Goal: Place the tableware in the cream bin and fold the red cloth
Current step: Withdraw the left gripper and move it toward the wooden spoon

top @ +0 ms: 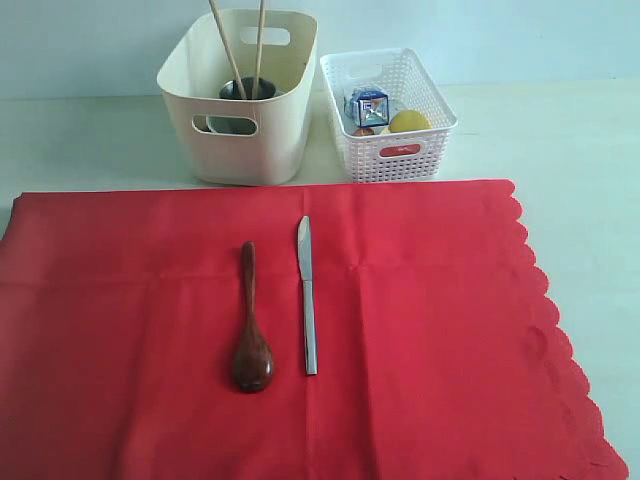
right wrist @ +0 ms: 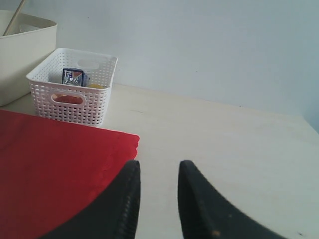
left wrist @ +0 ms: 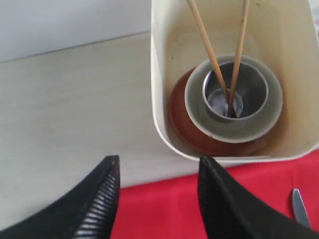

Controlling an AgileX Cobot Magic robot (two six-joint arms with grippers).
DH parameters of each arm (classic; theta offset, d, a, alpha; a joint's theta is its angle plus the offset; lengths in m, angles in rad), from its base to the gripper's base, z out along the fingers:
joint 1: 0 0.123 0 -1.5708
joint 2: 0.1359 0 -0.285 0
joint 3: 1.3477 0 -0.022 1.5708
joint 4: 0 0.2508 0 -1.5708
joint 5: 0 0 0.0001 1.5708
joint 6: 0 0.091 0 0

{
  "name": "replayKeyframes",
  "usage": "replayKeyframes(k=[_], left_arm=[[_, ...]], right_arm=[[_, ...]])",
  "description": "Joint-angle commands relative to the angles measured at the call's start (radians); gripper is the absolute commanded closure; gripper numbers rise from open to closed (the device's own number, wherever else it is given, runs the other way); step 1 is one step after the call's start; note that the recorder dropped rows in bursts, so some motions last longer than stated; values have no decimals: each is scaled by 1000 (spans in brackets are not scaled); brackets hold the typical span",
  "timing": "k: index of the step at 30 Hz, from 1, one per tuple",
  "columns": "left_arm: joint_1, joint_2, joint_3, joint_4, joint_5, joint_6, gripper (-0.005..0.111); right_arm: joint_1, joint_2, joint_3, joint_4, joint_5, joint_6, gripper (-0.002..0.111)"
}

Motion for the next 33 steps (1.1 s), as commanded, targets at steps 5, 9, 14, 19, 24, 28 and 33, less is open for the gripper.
replayKeyframes(k=[5, 9, 14, 19, 24, 28, 33], left_arm=[[-1, -34, -2, -130, 67, 4, 58], [-10, -40, -2, -155, 67, 4, 58], [-43, -45, -2, -162, 67, 4, 58], [-93, -50, -2, -162, 67, 4, 58], [-137, -50, -2, -162, 67, 4, 58], [-158, -50, -2, -162, 67, 4, 58], [-162, -50, -2, -171, 67, 4, 58]], right_arm=[[-4, -5, 5, -2, -7, 1, 81], [-4, -5, 5, -2, -7, 1, 81], [-4, -5, 5, 1, -7, 1, 81], [-4, -5, 5, 1, -7, 1, 81], [-4, -5, 5, 1, -7, 1, 81], [-4, -5, 5, 1, -7, 1, 81], [-4, -5, 5, 1, -7, 1, 81]])
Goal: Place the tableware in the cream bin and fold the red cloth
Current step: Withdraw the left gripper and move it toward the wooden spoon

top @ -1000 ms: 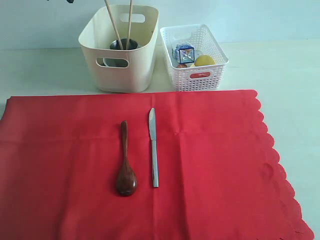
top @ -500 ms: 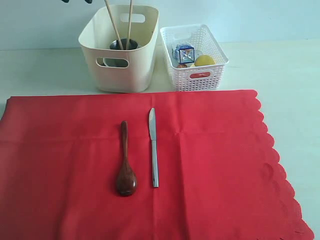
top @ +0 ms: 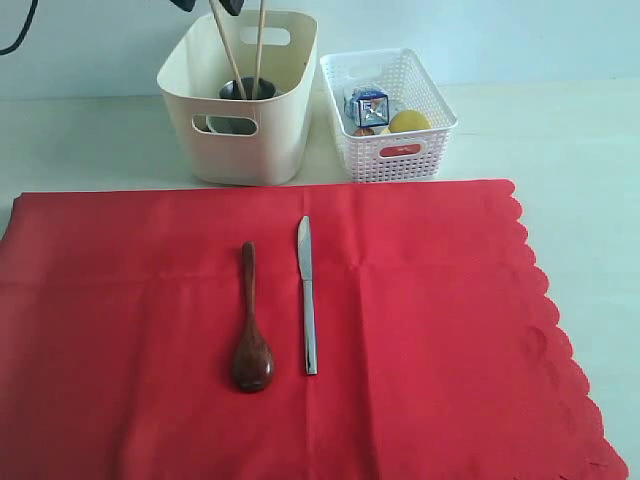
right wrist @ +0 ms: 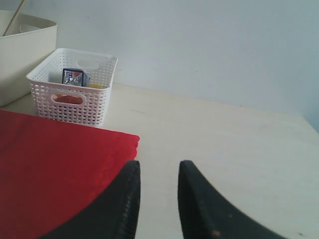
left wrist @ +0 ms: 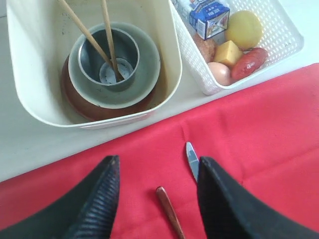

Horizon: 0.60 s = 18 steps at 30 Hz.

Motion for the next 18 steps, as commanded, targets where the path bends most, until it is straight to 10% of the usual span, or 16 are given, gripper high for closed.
replayKeyframes(k=[1, 18], left_arm=[[-7, -14, -2, -18, -5, 4, 58], [-7, -152, 432, -26, -119, -27, 58]], right_arm=[[-4, -5, 5, 1, -7, 1, 81], [-4, -5, 5, 1, -7, 1, 81]])
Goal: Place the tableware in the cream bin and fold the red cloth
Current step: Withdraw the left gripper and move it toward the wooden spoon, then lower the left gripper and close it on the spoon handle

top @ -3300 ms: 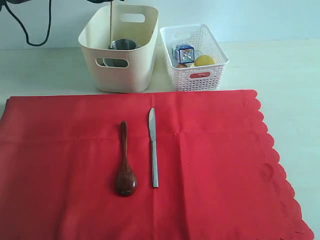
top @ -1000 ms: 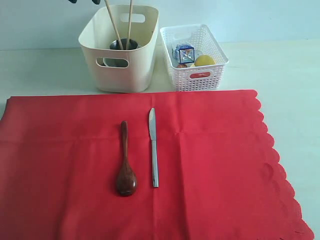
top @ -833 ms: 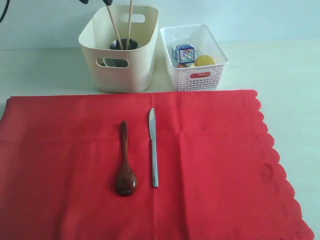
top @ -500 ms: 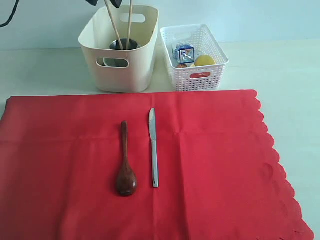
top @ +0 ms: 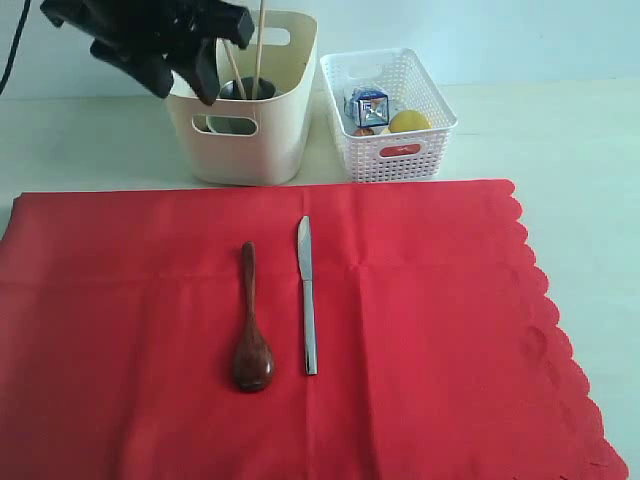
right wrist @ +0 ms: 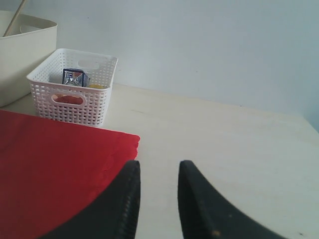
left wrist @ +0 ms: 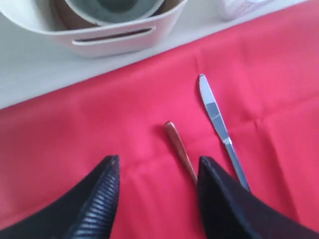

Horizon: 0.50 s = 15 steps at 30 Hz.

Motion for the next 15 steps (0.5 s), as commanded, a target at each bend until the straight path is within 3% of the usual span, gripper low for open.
replayKeyframes(k=[1, 15], left_arm=[[-4, -37, 135, -8, -100, -30, 58], [-4, -39, 466, -51, -370, -82, 58]], right_arm=[[-4, -5, 5, 0, -7, 1, 81], [-4, -5, 5, 0, -7, 1, 81]])
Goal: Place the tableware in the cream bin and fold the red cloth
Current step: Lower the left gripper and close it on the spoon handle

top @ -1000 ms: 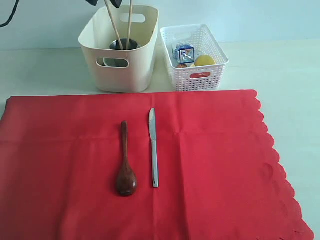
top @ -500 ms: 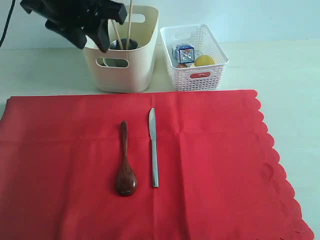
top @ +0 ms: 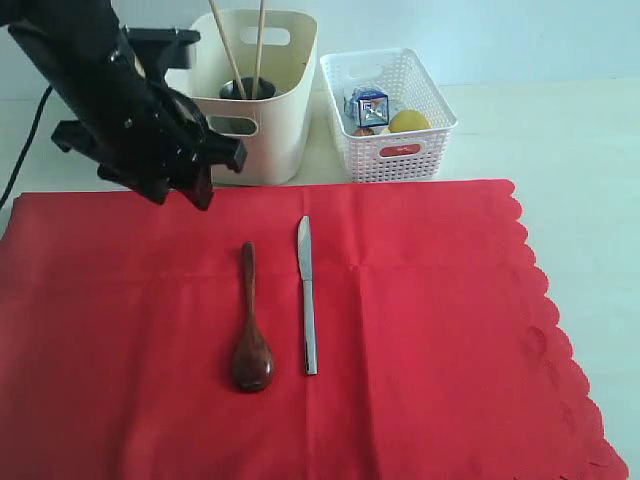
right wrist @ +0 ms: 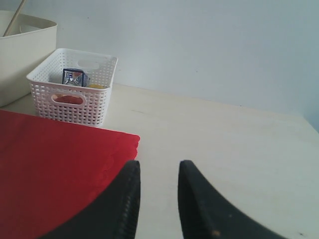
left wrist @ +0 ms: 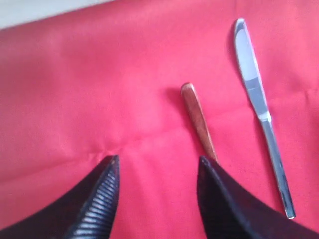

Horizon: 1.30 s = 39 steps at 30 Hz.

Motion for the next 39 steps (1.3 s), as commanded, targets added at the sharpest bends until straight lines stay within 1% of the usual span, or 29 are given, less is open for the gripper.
replayKeyframes(k=[1, 4, 9, 13, 18, 26, 39], left_arm=[[-8, -11, 77, -52, -95, -13, 58], [-40, -11, 96, -58, -134, -13, 58], [-119, 24, 100, -50, -199, -15, 58], [-150, 71, 100, -7, -219, -102, 58], [-171, 129, 100, 70, -200, -191, 58], [-209, 143, 100, 70, -195, -216, 58], [-211, 221, 100, 66, -196, -290, 58]], right_arm=[[-4, -5, 5, 0, -7, 1, 81], [-4, -5, 5, 0, -7, 1, 81], [-4, -5, 5, 0, -7, 1, 81], [-4, -5, 5, 0, -7, 1, 81], [-4, -5, 5, 0, -7, 1, 81], [-4, -5, 5, 0, -7, 1, 81], [-4, -5, 5, 11, -5, 1, 81]])
